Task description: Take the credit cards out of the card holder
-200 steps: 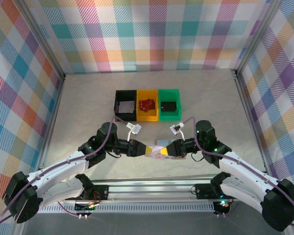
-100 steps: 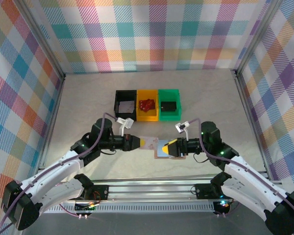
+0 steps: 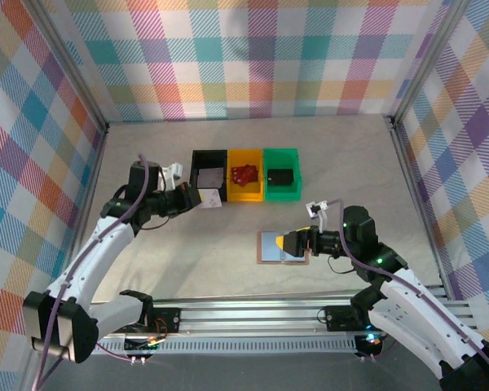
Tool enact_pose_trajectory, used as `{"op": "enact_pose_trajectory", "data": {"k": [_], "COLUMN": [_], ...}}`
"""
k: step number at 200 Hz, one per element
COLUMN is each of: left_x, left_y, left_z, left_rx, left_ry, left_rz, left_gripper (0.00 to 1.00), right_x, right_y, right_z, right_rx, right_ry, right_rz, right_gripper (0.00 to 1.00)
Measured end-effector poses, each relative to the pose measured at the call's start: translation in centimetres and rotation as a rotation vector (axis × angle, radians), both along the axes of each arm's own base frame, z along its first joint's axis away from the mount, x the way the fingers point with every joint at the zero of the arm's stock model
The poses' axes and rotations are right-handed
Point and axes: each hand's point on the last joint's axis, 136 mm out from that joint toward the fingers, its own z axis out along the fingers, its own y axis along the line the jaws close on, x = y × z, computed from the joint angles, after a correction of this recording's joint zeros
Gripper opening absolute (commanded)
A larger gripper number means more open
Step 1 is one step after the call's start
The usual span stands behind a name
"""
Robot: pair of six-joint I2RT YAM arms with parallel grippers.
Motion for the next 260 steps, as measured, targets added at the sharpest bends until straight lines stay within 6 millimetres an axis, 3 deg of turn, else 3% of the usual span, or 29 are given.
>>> {"op": "enact_pose_trajectory", "data": {"k": [31,96,155,260], "left_x": [2.7,7.6,12.3,16.2], "left_y": [0.6,1.6,1.3,0.9], "left_z": [-0.1,-5.0,-5.6,-8.7], "left_rx": [0.033,0.106,0.135,0.19], "left_ry": [0.015,0.135,0.107,0.163], "left_rz": [0.028,0.061,0.019,-0.02], "left_gripper": [0.0,0.0,0.0,0.0], "right_x": [0.1,0.1,0.0,-0.2], "right_y": [-0.2,-0.2,-0.2,0.2], "right_z": [-0.3,-0.4,-0.4,-0.8], "right_rx": [-0.012,-0.015,-0.013,-0.013], "right_ry": [0.007,0.011,0.013,0.04], "right_rz": [-0.014,-0.015,-0.01,0.02], "right_gripper": [0.99,0.99,0.99,0.99]}}
